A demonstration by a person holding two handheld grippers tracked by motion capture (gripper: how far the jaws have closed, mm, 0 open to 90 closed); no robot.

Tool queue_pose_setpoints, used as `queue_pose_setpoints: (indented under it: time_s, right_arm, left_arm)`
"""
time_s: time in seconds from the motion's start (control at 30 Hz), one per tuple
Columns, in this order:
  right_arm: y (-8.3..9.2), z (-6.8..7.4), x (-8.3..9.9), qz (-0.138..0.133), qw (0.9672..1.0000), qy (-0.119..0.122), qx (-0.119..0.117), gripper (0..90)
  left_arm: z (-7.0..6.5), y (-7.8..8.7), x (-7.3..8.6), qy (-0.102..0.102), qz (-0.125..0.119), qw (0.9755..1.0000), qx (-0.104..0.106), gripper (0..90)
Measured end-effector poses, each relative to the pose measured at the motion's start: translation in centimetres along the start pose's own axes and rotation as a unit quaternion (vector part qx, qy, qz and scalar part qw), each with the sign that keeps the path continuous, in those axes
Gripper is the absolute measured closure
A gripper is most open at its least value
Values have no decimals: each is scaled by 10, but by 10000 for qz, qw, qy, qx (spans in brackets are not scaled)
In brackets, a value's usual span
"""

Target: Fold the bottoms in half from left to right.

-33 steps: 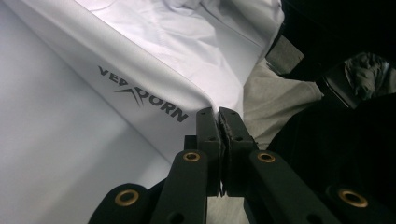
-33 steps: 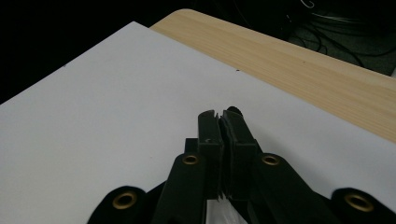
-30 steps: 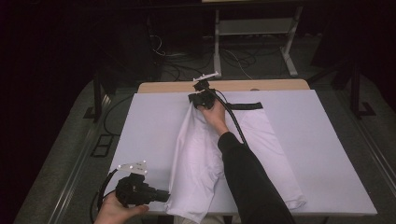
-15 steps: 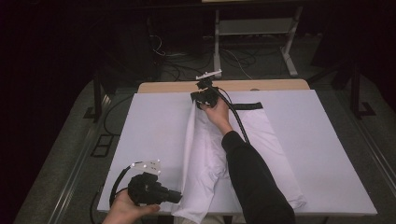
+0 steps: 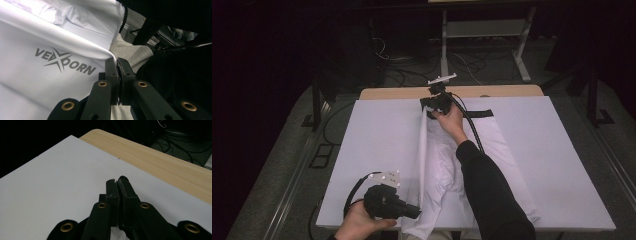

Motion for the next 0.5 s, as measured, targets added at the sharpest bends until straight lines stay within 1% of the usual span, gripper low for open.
queue_pose_setpoints:
  time_s: [0.07, 0.13, 0.2, 0.27, 0.5]
  right_arm:
    - [2, -2, 0, -14, 10000, -18, 4, 853]
    - [4, -5, 1, -20, 10000, -54, 26, 853]
    - [6, -8, 1, -32, 9999, -109, 23, 853]
    - [8, -10, 2, -15, 9999, -110, 35, 854]
    - [17, -20, 4, -38, 9999, -134, 62, 853]
  left_arm:
    - [0, -3, -2, 6, 21, 10000, 24, 867]
    - [0, -7, -5, -40, 88, 9999, 62, 867]
    - [-1, -10, -9, -57, 96, 9999, 85, 867]
    - [-3, -14, -13, -128, 113, 9998, 119, 867]
    - [-5, -28, -25, -268, 215, 9991, 231, 867]
Point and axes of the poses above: each handheld gripper's, and its own axes: y roughly backward along the jaws, x roughly out of its underside, z roughly to its left, the point moved 6 cm from there along -y, roughly forward along the jaws, and after that the axes turned 11 degrees about x, right-handed, at the moved point
